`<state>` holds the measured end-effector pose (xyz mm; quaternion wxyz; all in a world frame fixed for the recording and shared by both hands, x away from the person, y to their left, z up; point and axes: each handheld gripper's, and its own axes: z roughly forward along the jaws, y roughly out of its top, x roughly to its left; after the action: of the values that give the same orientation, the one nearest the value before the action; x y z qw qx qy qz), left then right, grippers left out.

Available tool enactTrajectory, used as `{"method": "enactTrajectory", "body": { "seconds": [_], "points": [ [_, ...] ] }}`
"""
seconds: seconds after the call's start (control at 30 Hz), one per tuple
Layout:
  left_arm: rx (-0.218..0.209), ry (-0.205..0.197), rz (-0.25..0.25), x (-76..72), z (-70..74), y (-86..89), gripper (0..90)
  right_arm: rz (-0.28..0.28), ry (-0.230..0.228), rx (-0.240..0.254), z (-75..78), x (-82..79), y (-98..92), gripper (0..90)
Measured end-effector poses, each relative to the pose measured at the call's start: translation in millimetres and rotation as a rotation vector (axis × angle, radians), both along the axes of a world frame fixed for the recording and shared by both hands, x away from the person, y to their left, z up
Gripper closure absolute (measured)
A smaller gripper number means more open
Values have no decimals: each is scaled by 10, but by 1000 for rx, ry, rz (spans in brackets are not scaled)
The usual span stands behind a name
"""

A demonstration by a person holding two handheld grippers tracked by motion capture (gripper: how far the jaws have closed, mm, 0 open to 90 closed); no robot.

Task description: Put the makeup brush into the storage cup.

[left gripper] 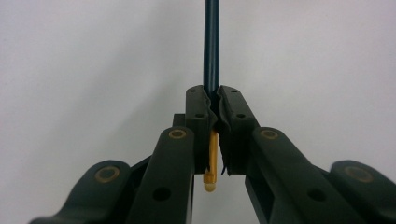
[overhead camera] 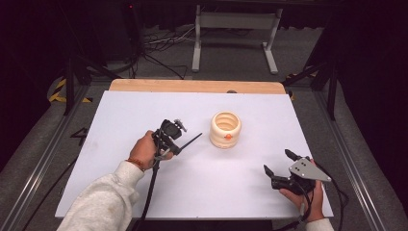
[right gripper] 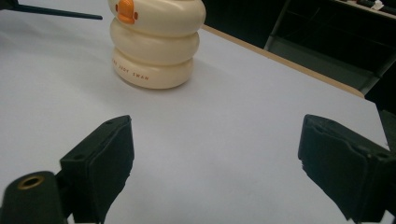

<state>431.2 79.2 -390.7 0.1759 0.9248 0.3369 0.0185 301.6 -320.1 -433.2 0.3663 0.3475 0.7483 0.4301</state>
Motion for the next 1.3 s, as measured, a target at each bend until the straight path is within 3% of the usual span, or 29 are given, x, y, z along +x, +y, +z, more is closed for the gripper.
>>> {"method": "enactTrajectory", "body": {
  "seconds": [0.23, 0.63, 0.87, 0.97, 1.0, 1.3],
  "points": [
    [-25, -8, -42, -61, 95, 125, 836, 24, -24, -32, 33, 11, 138, 111],
    [5, -2, -131, -146, 163, 145, 836, 85, -131, -212, 104, 54, 619, 113],
    [16, -2, -148, -187, 198, 123, 835, 124, -184, -292, 136, 110, 857, 131],
    [29, -2, -170, -219, 217, 94, 835, 141, -233, -371, 146, 132, 1025, 150],
    [29, -2, -170, -219, 217, 94, 836, 141, -233, -371, 146, 132, 1025, 150],
    [53, -31, -231, -312, 251, -57, 835, 214, -318, -536, 69, 134, 1502, 191]
  ]
}}
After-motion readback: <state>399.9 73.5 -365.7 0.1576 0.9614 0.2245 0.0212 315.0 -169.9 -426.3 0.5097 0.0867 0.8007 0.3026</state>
